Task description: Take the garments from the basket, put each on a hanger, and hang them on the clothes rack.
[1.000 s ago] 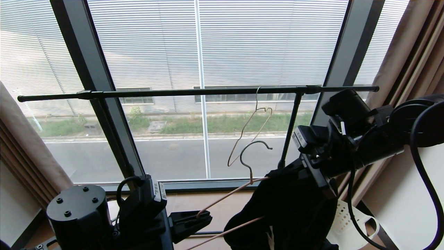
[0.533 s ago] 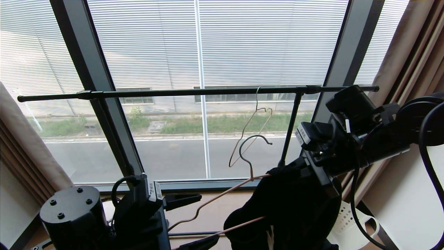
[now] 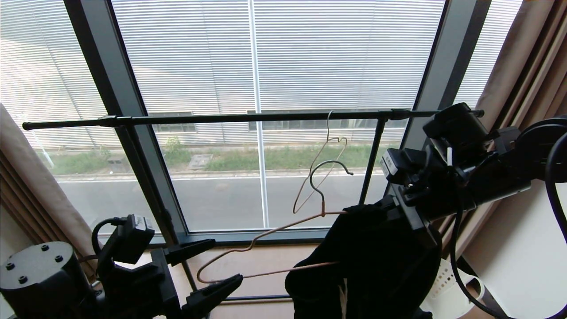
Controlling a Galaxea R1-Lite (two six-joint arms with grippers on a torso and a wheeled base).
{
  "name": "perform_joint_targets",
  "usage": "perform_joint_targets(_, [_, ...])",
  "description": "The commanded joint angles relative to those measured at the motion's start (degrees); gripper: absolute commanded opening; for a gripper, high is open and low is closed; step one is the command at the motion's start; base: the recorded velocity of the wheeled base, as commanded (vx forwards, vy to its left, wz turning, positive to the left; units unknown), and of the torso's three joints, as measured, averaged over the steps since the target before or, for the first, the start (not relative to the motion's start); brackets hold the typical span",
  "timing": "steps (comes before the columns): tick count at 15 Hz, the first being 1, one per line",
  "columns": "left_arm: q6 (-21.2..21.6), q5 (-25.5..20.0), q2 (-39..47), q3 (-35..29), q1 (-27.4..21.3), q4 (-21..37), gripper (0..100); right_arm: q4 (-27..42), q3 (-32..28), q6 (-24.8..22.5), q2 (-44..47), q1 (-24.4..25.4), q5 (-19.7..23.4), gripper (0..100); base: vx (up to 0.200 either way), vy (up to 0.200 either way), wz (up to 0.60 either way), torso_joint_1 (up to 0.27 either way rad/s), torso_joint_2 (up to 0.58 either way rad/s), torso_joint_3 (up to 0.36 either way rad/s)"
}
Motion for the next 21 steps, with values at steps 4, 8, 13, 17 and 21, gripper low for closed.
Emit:
perform_joint_targets(4, [-8.81,-0.03,-1.57,0.11,5.13,-0.03,100,-0.23,-0.9,3.29,-0.37,-2.77,-0.74,0,0.0,0.0,0.0,0.0,0.0,0.0])
perform_joint_targets(8, [-14.61,0.41,2.91,0.11,8.29,0.05,100,0.03,-3.54,8.22,-1.78,-6.73,-0.92,0,0.0,0.0,0.0,0.0,0.0,0.0])
perform_joint_targets(13, [-14.7,0.32,10.64,0.11,9.35,-0.03,100,-0.41,-3.62,17.53,-5.38,-5.06,-0.74,0,0.0,0.0,0.0,0.0,0.0,0.0])
perform_joint_targets(17, [-14.79,0.59,17.59,-2.09,4.69,-0.03,100,-0.41,-1.95,15.86,-6.0,-4.88,2.51,0,0.0,0.0,0.0,0.0,0.0,0.0])
perform_joint_targets(21, [-14.96,0.59,22.68,-5.78,1.44,-0.03,100,-0.41,-1.69,15.16,-6.61,-1.28,3.21,0,0.0,0.0,0.0,0.0,0.0,0.0])
